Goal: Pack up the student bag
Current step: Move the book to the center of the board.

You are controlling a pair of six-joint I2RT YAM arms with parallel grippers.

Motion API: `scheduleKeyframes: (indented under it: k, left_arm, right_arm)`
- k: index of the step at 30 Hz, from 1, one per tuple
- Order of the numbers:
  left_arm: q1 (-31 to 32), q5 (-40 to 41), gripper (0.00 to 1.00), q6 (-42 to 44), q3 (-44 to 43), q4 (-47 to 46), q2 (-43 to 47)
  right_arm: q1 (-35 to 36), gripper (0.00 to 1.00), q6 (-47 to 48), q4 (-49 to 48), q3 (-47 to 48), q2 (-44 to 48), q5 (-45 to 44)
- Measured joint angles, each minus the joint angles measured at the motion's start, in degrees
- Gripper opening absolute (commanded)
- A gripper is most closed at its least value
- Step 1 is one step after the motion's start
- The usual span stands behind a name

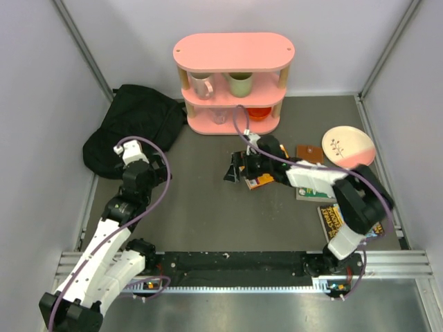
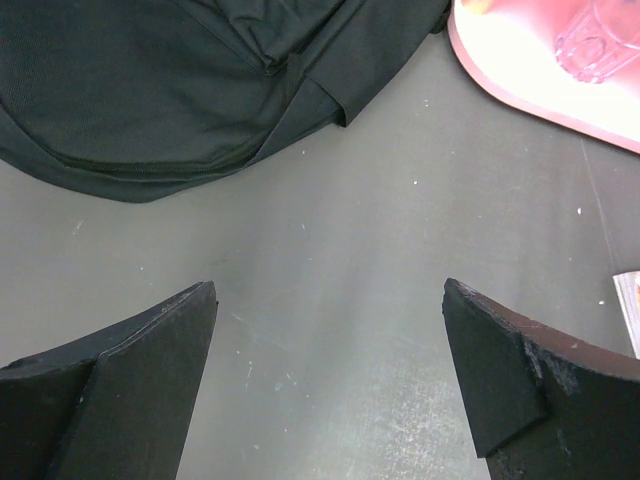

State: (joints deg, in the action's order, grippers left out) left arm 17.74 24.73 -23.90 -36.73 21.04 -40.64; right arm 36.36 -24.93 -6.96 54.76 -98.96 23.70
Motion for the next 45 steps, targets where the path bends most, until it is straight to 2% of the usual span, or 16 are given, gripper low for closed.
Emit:
scheduleKeyframes:
  k: [6,10,15,22,26,32,40,45]
  left_arm:
    - [-0.09,0.22,0.99,-0.20,1.73,-0.90,-0.22]
    - [-0.13,0.17,0.99,-0.22,1.73,-1.81,-3.30]
    - [-0.35,0.13,0.99,-0.22,1.73,-2.03,-5.40]
    - [-1.49,-0.15,0.99,-0.09,2.34,-4.85,-7.52]
    - [-5.62,-2.12,0.99,-0.28,2.82,-4.83,-10.54]
    - [-15.63,-6.36,0.99,-2.43,3.50,-4.96,-11.15]
    - [-29.55,-11.89,0.99,-9.27,6.73,-8.37,-11.43]
    - [-35.17,-13.22,0.99,-13.33,7.76,-11.91,-17.40]
  right_arm:
    - [0.00,0.99,-5.95,0.92,-10.73,18.40,-9.77]
    - [0.00,0.99,-11.17,2.75,-19.06,22.40,-18.78]
    - [-0.04,0.99,-14.32,6.38,-21.14,21.49,-25.79]
    - [-1.40,0.99,-14.19,6.19,-11.34,9.92,-30.27]
    - [-3.78,0.99,-13.70,4.44,-7.30,4.98,-31.19]
    - [-5.66,0.99,-11.67,0.42,-7.17,3.98,-29.31]
    - [-5.25,0.99,-12.81,-9.51,-17.05,13.27,-13.49]
    - [-3.89,0.99,-14.45,-11.39,-19.56,17.57,-7.96]
